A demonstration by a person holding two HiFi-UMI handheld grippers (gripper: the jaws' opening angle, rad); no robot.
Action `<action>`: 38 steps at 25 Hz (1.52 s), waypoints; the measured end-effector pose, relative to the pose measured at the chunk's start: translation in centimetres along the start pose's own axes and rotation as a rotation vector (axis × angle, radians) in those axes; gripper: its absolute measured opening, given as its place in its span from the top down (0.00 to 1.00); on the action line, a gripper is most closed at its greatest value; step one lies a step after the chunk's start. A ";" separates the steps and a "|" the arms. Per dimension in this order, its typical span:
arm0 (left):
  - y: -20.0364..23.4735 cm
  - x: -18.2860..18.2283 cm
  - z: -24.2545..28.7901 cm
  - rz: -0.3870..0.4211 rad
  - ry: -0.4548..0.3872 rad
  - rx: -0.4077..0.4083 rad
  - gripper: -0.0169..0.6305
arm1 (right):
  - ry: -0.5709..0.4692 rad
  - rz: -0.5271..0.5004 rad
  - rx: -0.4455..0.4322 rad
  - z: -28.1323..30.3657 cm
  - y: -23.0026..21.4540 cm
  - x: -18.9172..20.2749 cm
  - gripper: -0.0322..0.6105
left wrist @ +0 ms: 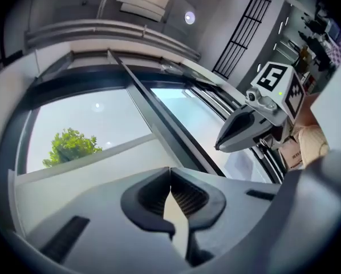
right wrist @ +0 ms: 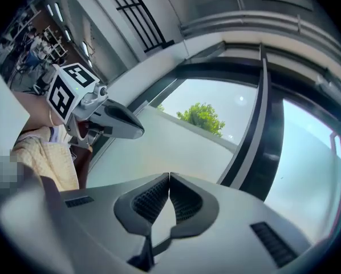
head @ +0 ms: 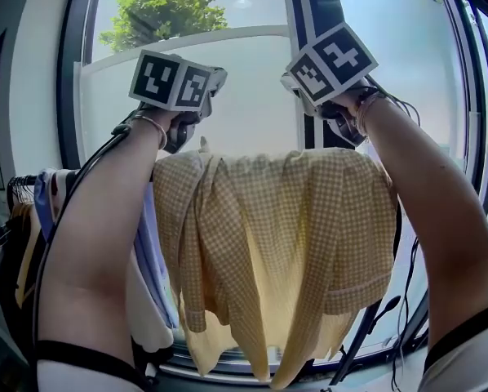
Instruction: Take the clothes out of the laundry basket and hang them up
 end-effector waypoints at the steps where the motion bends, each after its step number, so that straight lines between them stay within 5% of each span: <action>1: 0.0 -0.8 -0.3 0.004 -0.028 -0.026 0.96 | -0.018 -0.012 0.036 -0.5 -0.5 -0.7 0.90; 7: -1.9 -3.6 -2.4 0.216 -0.111 -0.182 0.96 | -0.073 -0.097 0.207 -3.6 -1.5 -3.6 0.90; 16: -10.0 -8.9 -10.3 0.465 -0.398 -0.316 0.96 | -0.155 -0.202 0.450 -12.3 -0.2 -7.3 0.90; 21: -11.4 -10.8 -15.5 0.306 -0.498 -0.306 0.96 | -0.247 -0.204 0.471 -17.0 2.7 -9.2 0.90; 27: -15.0 -9.2 -19.4 0.262 -0.492 -0.328 0.96 | -0.298 -0.171 0.470 -21.6 6.4 -9.5 0.90; 38: -22.0 -5.5 -26.9 0.141 -0.443 -0.143 0.96 | -0.283 -0.054 0.445 -26.2 15.4 -9.0 0.90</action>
Point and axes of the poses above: the fingertips, and each gripper's own axes: z forward along the fingers, y to its left, x out of its underside, the point moved 1 cm from there along -z, backward along the fingers, and after that the axes turned 14 degrees about -z, right-handed, at the moved point
